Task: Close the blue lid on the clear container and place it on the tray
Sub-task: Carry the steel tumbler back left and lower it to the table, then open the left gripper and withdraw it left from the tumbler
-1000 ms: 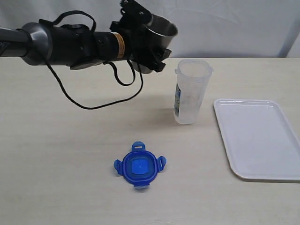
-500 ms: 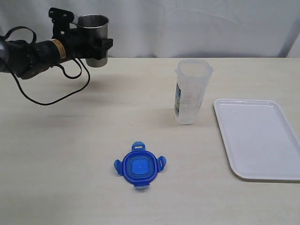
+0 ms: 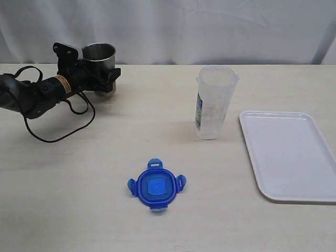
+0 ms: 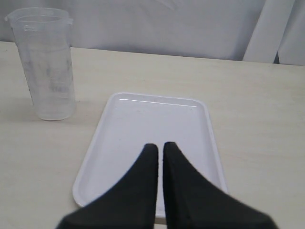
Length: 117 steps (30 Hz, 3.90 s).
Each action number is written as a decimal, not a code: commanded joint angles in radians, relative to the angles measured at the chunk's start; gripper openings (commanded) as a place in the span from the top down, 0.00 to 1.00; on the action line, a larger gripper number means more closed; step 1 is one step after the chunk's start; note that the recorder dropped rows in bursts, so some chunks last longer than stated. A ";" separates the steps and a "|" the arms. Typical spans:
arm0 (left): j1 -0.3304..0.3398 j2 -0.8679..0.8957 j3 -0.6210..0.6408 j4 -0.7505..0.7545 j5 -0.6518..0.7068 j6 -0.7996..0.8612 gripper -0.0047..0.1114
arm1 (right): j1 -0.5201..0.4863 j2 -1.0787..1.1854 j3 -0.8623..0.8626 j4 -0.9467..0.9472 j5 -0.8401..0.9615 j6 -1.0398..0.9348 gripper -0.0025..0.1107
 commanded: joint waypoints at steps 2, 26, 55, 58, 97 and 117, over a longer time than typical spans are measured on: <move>0.005 0.010 -0.010 -0.031 -0.076 0.006 0.96 | -0.007 -0.004 0.003 -0.006 -0.004 0.000 0.94; 0.005 0.010 -0.010 0.079 -0.062 -0.054 0.11 | -0.007 -0.004 0.003 -0.006 -0.004 0.000 0.94; 0.005 0.010 -0.010 0.084 -0.044 -0.076 0.11 | -0.007 -0.004 0.003 -0.006 -0.004 0.000 0.94; 0.005 0.010 -0.010 0.084 -0.036 -0.091 0.11 | -0.007 -0.004 0.003 -0.006 -0.004 0.000 0.94; 0.378 -0.031 -0.010 0.900 -0.366 -0.665 0.11 | -0.007 -0.004 0.003 -0.006 -0.004 0.000 0.94; 0.376 -0.870 0.361 1.019 0.595 -0.865 0.11 | -0.007 -0.004 0.003 -0.006 -0.004 0.000 0.94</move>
